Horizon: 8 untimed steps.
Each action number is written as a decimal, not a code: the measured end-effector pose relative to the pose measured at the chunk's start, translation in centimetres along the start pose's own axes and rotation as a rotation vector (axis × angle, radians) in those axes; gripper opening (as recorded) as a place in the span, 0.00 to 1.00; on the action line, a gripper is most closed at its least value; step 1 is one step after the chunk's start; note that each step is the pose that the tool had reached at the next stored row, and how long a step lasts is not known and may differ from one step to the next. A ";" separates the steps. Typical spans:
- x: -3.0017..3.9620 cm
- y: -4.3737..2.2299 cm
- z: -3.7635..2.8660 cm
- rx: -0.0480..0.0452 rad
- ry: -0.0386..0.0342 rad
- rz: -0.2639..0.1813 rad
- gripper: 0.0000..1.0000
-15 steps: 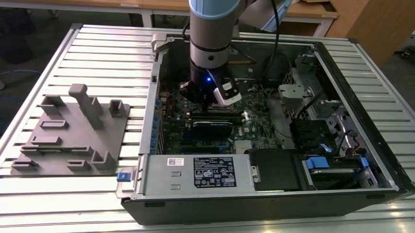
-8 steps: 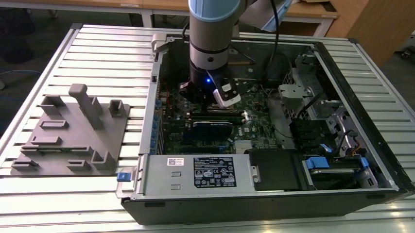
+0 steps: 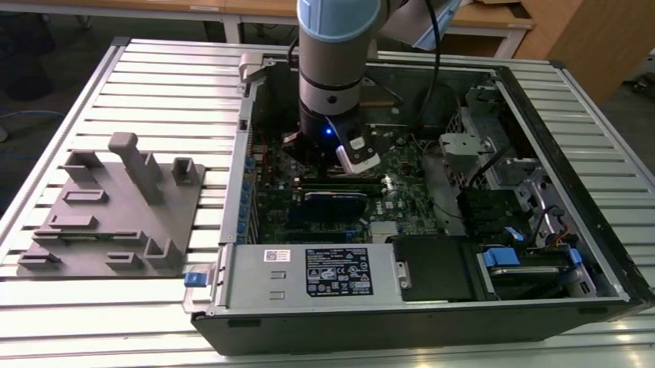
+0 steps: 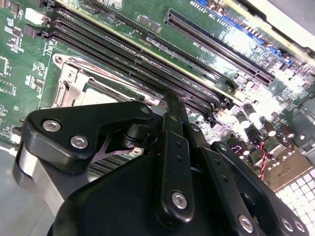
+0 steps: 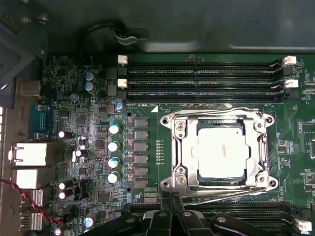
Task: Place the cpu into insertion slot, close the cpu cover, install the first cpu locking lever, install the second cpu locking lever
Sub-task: 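Install the second cpu locking lever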
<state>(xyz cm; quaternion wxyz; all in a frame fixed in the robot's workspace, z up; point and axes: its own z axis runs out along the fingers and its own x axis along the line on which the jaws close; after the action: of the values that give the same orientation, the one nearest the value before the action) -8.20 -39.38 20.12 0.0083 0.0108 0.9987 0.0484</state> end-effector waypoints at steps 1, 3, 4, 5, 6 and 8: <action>0.00 -0.08 0.02 -0.0051 0.0001 0.000 0.10; 0.00 -0.23 0.05 -0.0156 0.0002 0.000 0.10; 0.01 -0.29 0.07 -0.0219 0.0003 0.000 0.10; 0.02 -0.34 0.07 -0.0301 0.0005 0.000 0.10; 0.03 -0.40 0.07 -0.0410 0.0007 0.001 0.10; 0.03 -0.52 0.07 -0.0604 0.0012 0.001 0.10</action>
<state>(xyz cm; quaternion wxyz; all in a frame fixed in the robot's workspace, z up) -8.24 -39.88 20.00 0.0080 0.0110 0.9968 0.0785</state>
